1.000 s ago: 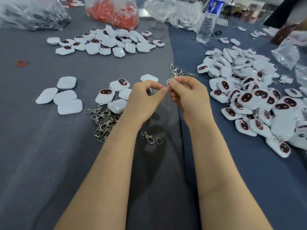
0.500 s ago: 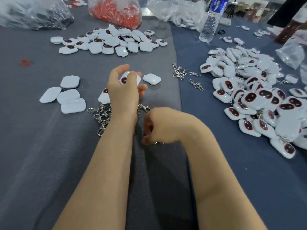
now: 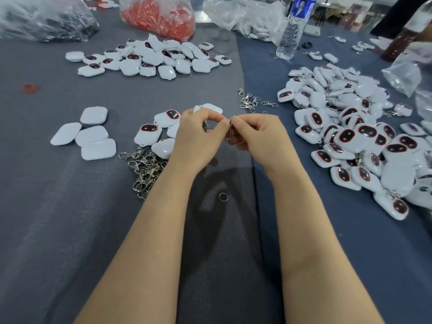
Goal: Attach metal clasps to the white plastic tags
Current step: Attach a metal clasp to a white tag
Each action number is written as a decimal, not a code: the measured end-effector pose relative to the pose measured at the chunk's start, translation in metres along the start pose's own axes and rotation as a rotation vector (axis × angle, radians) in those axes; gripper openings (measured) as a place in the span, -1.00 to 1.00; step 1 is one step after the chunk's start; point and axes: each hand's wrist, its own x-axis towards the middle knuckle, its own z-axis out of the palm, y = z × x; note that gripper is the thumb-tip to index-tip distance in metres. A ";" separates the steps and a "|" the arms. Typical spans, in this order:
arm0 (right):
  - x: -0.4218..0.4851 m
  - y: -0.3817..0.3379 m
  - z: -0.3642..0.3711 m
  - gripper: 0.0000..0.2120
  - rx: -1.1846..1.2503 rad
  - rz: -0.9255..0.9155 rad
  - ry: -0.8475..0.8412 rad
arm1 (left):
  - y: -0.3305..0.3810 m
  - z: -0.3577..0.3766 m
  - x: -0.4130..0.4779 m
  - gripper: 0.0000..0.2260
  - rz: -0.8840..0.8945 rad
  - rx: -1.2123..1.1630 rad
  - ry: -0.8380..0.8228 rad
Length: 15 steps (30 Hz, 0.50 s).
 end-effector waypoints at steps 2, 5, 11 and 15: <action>0.001 0.000 0.001 -0.76 -0.082 -0.020 0.054 | -0.001 0.000 0.000 -0.95 0.034 0.021 0.021; 0.001 -0.001 0.003 -0.76 -0.155 -0.022 0.093 | -0.003 0.002 -0.002 -0.94 0.076 0.030 0.019; 0.000 0.000 0.004 -0.77 -0.313 -0.124 0.061 | -0.006 0.006 0.000 -0.93 0.092 0.052 0.018; 0.001 -0.002 0.007 -0.84 -0.224 -0.117 0.136 | -0.006 0.007 0.000 -0.96 0.078 0.061 0.043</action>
